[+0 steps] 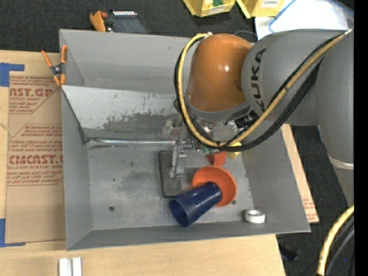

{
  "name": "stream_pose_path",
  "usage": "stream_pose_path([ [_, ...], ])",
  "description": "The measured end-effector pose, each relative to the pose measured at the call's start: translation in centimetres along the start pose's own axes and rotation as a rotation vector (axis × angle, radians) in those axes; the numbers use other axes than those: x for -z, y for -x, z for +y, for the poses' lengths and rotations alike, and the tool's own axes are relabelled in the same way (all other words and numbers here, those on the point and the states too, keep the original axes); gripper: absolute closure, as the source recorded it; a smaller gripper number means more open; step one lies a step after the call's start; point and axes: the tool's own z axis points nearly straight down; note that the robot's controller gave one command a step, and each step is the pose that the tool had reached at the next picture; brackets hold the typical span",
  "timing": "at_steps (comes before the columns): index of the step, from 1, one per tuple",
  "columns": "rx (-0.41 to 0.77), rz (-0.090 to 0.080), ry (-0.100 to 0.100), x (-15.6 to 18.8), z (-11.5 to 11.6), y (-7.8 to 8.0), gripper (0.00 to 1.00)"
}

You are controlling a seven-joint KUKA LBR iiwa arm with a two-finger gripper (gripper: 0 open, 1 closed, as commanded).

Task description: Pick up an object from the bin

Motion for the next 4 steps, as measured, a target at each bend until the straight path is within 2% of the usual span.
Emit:
stream_pose_path([
  [1, -0.001, -0.007, 0.000, 0.4, -0.1, 0.2, 0.00],
  [2, 0.252, -0.015, 0.000, -4.7, -1.0, 0.3, 0.00],
  [3, 0.531, -0.009, -0.001, -5.1, -3.5, 0.9, 0.00],
  [4, 0.781, -0.007, -0.001, -5.8, -1.8, -0.4, 0.00],
])
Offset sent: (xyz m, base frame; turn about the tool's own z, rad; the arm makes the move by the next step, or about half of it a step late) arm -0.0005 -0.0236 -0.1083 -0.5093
